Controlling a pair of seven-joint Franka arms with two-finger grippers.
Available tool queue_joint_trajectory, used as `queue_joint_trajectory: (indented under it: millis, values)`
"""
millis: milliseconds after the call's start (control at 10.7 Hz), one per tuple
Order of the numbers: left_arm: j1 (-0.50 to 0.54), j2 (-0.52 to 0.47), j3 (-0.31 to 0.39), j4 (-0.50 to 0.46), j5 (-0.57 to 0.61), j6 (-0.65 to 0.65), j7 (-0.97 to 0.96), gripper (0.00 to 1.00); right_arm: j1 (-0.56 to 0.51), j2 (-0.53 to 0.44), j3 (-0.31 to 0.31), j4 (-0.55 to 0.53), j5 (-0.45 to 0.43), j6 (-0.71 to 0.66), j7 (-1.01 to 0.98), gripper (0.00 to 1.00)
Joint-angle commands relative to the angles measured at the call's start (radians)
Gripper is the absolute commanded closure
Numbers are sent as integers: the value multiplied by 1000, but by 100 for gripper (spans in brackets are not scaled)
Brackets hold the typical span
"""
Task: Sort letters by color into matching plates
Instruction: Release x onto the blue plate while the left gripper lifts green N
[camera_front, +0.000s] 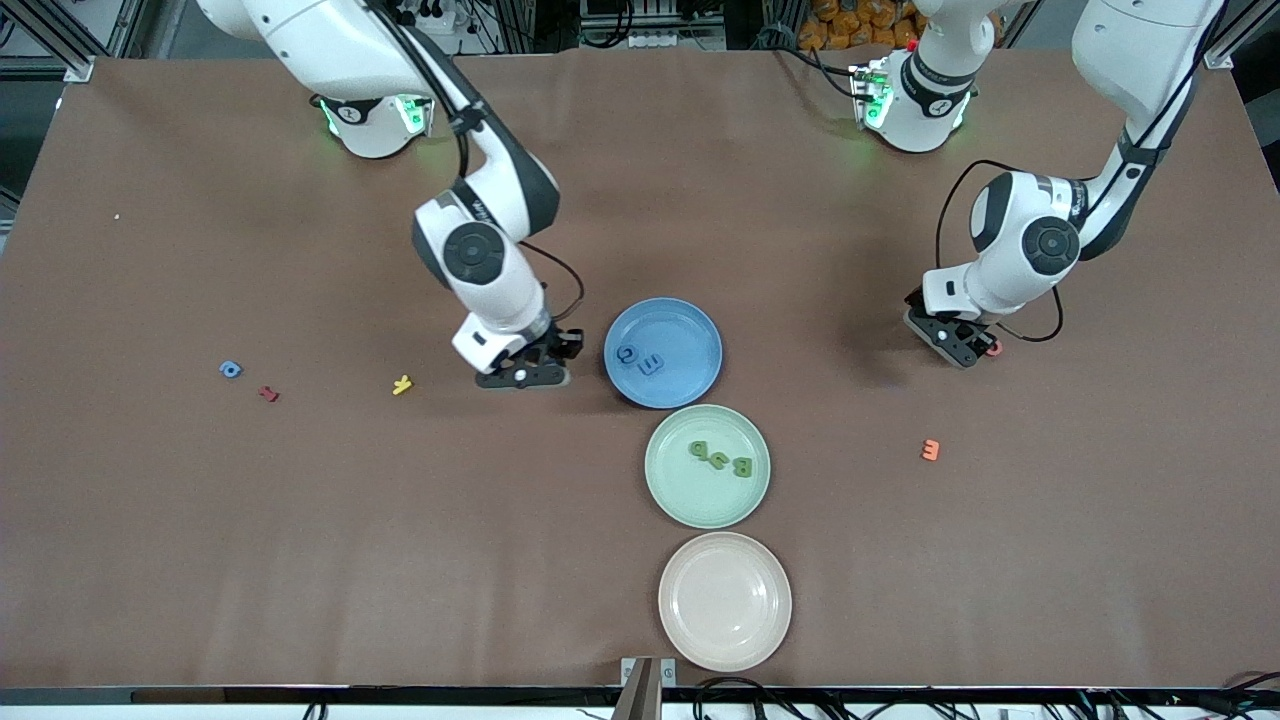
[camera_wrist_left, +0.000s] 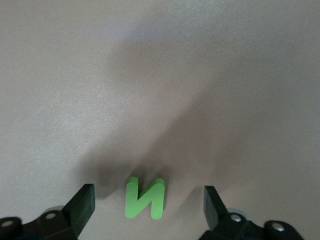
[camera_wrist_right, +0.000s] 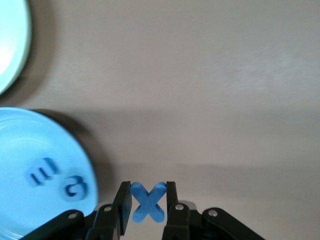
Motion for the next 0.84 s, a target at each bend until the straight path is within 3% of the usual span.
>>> queue_joint_trajectory:
  millis: [0, 188, 281, 375, 563, 657, 751]
  values:
    - [13, -29, -5, -35, 23, 27, 14, 14, 76, 107, -5, 130, 15, -18, 124, 73]
    - [13, -30, -5, -39, 23, 30, 16, 33, 105, 162, 13, 196, 15, -19, 191, 73]
    - [14, -29, -5, -42, 23, 30, 16, 56, 119, 175, 19, 216, 16, -19, 205, 73]
    - [14, -30, -5, -45, 23, 30, 16, 72, 133, 185, 24, 233, 16, -19, 223, 73]
    - [13, -32, -5, -43, 23, 30, 16, 92, 141, 204, 48, 253, 16, -19, 257, 72]
    - [14, -51, -5, -34, 23, 27, 29, 100, 142, 210, 55, 256, 16, -18, 268, 63]
    - [17, -80, -5, -22, 22, 25, 57, 100, 144, 212, 55, 258, 16, -18, 309, 2]
